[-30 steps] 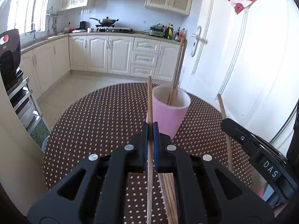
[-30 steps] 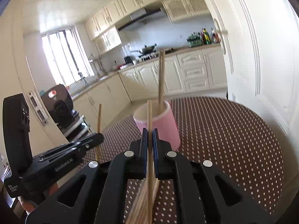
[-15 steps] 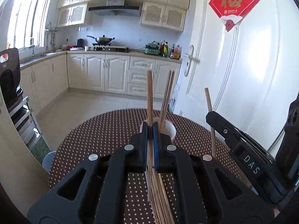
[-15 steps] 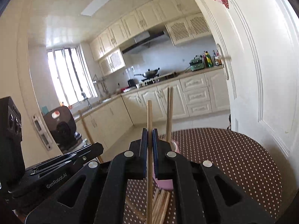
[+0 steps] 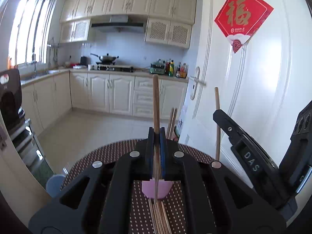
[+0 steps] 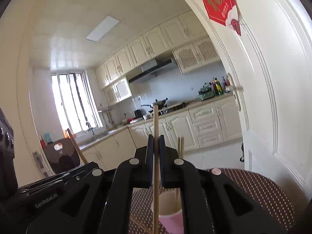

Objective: Organize utensils
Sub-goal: 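Lift both held chopsticks upright and carry them over the pink cup, then lower both chopsticks into the pink cup with both tools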

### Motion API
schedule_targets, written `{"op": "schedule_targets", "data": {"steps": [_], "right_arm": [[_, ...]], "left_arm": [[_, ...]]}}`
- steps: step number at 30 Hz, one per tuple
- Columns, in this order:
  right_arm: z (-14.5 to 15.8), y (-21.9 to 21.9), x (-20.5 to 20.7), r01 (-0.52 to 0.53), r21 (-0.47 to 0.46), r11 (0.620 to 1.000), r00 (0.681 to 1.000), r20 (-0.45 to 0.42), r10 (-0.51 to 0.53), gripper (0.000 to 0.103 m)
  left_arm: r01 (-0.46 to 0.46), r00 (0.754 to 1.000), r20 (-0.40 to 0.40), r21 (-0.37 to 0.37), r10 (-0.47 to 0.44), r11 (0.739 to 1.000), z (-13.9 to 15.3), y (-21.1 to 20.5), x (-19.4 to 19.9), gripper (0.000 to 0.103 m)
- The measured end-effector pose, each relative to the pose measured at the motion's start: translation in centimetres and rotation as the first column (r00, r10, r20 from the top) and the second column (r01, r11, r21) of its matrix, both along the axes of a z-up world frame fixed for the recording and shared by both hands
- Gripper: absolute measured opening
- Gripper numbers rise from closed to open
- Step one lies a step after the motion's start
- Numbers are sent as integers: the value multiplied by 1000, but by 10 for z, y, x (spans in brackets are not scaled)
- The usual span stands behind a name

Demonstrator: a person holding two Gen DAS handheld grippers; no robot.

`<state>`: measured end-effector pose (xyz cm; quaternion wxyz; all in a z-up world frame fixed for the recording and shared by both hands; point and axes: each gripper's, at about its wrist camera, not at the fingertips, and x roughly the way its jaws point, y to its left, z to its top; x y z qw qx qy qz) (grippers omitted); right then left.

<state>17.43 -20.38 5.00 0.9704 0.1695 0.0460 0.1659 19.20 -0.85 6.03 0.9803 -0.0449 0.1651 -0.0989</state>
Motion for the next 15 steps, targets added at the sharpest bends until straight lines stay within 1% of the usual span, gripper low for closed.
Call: {"op": "schedule_targets", "data": {"steps": [6,12,15], "right_arm": [[10,-1,11,45,16,999,997,55,-46,4],[14,-3,23,67,49,997,994,83,-71,4],[16,-3,34,61,56,997,995,75,-65,4]], "left_arm": [[11,998,54,12,-11,1000,23,-9,2,6],[6,997,79,27,-8,1000,31,-18,7,6],[6,996,86,31,-9,999,34,-19,12,6]]}}
